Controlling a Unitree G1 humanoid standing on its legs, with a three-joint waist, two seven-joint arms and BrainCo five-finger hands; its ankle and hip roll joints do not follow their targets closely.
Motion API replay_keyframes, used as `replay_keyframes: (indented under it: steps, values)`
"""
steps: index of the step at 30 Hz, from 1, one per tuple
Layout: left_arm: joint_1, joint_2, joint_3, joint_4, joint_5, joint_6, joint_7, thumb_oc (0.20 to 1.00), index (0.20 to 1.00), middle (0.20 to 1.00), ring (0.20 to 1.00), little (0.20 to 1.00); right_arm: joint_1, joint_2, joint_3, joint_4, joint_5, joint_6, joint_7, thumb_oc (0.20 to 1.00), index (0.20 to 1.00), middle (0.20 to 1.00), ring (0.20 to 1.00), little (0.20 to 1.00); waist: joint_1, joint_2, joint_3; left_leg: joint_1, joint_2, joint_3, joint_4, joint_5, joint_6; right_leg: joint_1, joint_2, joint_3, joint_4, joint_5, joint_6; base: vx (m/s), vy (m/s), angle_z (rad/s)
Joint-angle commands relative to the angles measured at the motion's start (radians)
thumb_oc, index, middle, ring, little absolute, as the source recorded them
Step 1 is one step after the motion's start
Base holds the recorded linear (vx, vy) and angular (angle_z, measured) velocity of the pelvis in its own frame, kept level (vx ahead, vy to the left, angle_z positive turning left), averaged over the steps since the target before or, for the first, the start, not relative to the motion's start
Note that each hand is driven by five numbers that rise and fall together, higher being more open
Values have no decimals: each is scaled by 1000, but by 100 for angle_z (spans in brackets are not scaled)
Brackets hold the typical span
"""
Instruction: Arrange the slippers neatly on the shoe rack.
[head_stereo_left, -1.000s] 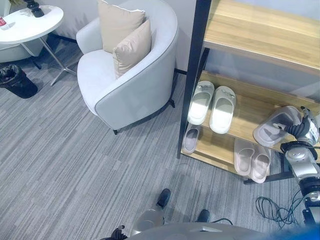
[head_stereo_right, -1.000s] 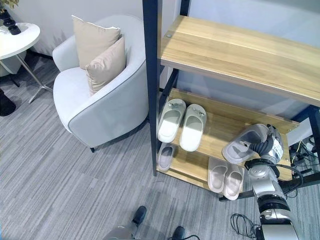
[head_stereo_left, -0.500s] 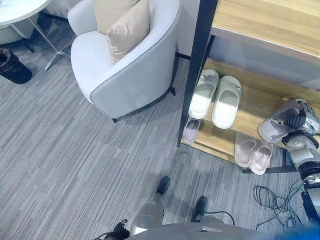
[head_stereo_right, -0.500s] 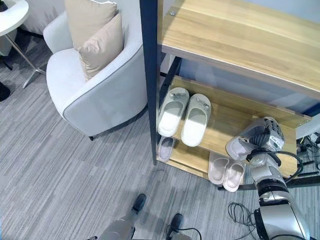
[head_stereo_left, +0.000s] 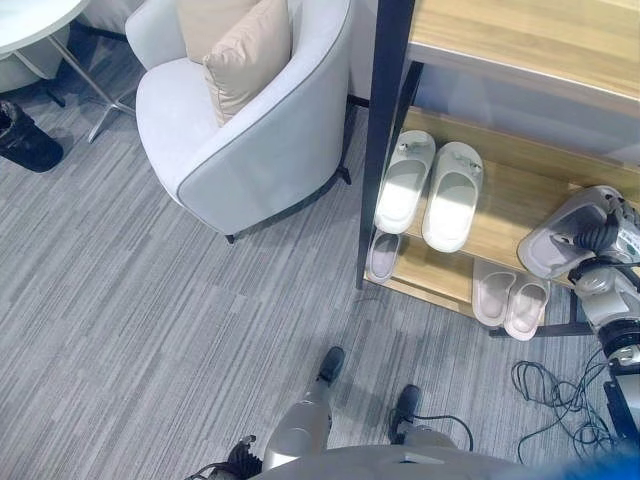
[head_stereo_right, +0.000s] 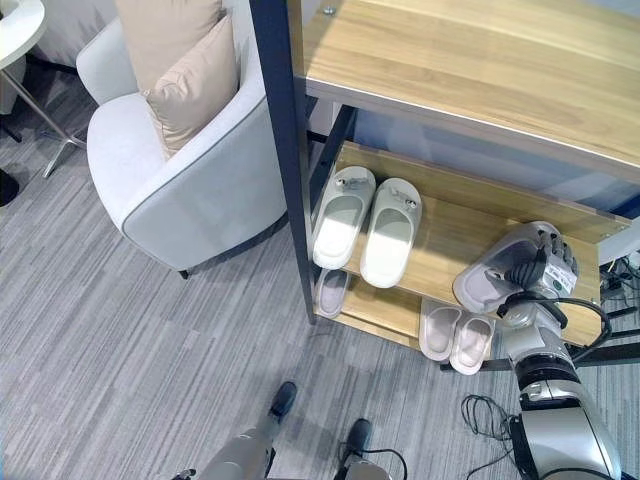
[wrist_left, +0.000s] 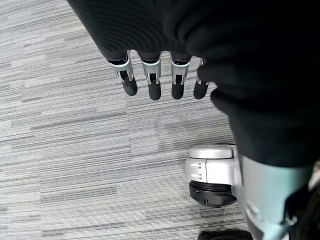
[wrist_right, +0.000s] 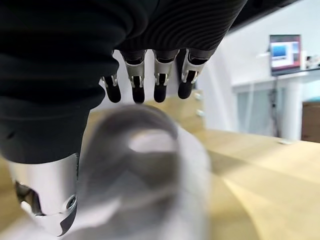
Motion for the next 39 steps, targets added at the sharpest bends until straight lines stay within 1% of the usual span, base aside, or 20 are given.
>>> replay_keyframes:
  steps: [1,3,5,10,15,21,22,23,24,30,34,37,38,39]
  values:
    - [-18,-12,-28,52,-29,0,0,1000,1000,1000,1000,1000,-29,-110,43,-77,5,5,-22,1000,1000,1000,1000,1000,4,-26,-23,18,2,34,4,-103,-1,8,-22,-21,11,-12,37,0,0,0]
    - [-19,-13,-29,50,-30,-2,1,1000,1000,1000,1000,1000,-25,-109,42,-76,5,4,-26,1000,1000,1000,1000,1000,3,-25,-22,17,2,34,4,-103,0,6,-23,-22,11,-12,37,0,0,0]
    - [-24,-10,-36,45,-36,-5,3,1000,1000,1000,1000,1000,-41,-112,47,-36,15,3,-26,1000,1000,1000,1000,1000,4,-24,-15,13,0,34,4,-101,-1,2,-23,-24,11,-9,38,0,0,0]
    - [-37,-4,-45,41,-53,-10,2,1000,1000,1000,1000,1000,-118,-137,81,23,43,-3,-23,1000,1000,1000,1000,1000,4,-23,0,-3,-2,42,4,-96,-1,-17,-25,-17,11,-4,41,0,0,0]
    - [-45,4,-51,48,-64,-13,4,1000,1000,1000,1000,1000,-197,-162,108,104,94,-18,-25,1000,1000,1000,1000,1000,9,-27,15,-23,-7,44,4,-90,-1,-36,-28,-13,11,2,44,4,-6,-4]
    - [-55,13,-43,54,-81,-12,14,1000,1000,1000,1000,1000,-240,-154,140,137,123,-22,-19,1000,1000,1000,1000,1000,7,-35,28,-39,-10,47,4,-83,-1,-51,-31,-11,11,8,46,0,0,0]
    - [-59,14,-43,53,-84,-12,14,1000,1000,1000,1000,1000,-240,-150,145,141,122,-22,-14,793,793,793,793,793,7,-36,30,-39,-11,46,4,-84,0,-52,-32,-11,11,9,46,0,0,0]
    - [-60,14,-42,53,-84,-12,14,1000,1000,1000,1000,1000,-241,-150,146,141,122,-22,-14,479,479,479,479,479,6,-36,30,-39,-11,46,4,-84,0,-52,-32,-11,11,9,46,0,0,0]
    - [-64,16,-43,53,-87,-11,17,1000,1000,1000,1000,1000,-245,-141,152,146,122,-19,-9,200,200,200,200,200,7,-37,30,-41,-12,46,4,-84,-1,-52,-33,-13,11,9,46,0,0,0]
    - [-72,23,-48,50,-88,-12,24,1000,1000,1000,1000,1000,-245,-117,172,170,115,-15,-3,200,200,200,200,200,4,-39,26,-38,-14,43,4,-87,0,-46,-36,-18,11,11,46,0,0,0]
    - [-71,27,-53,48,-76,-15,26,1000,1000,1000,1000,1000,-236,-130,173,216,112,-15,-2,200,200,200,200,200,8,-39,25,-34,-16,38,4,-86,-3,-36,-40,-27,11,10,46,-10,2,3]
    - [-76,27,-51,47,-64,-13,24,1000,1000,1000,1000,1000,-199,-140,155,178,93,-18,-13,200,200,200,200,200,8,-41,24,-29,-14,38,4,-90,-5,-29,-39,-30,11,6,45,-46,3,6]
    - [-75,25,-45,50,-50,-10,22,1000,1000,1000,1000,1000,-165,-137,145,107,65,-13,-28,200,200,200,200,200,5,-43,21,-29,-15,38,4,-86,-3,-29,-39,-33,11,9,46,-47,6,0]
    - [-75,25,-45,50,-50,-10,22,1000,1000,1000,1000,1000,-164,-137,145,107,65,-13,-28,200,200,200,200,200,5,-44,20,-29,-15,38,4,-86,-3,-29,-39,-33,11,9,46,-57,-5,0]
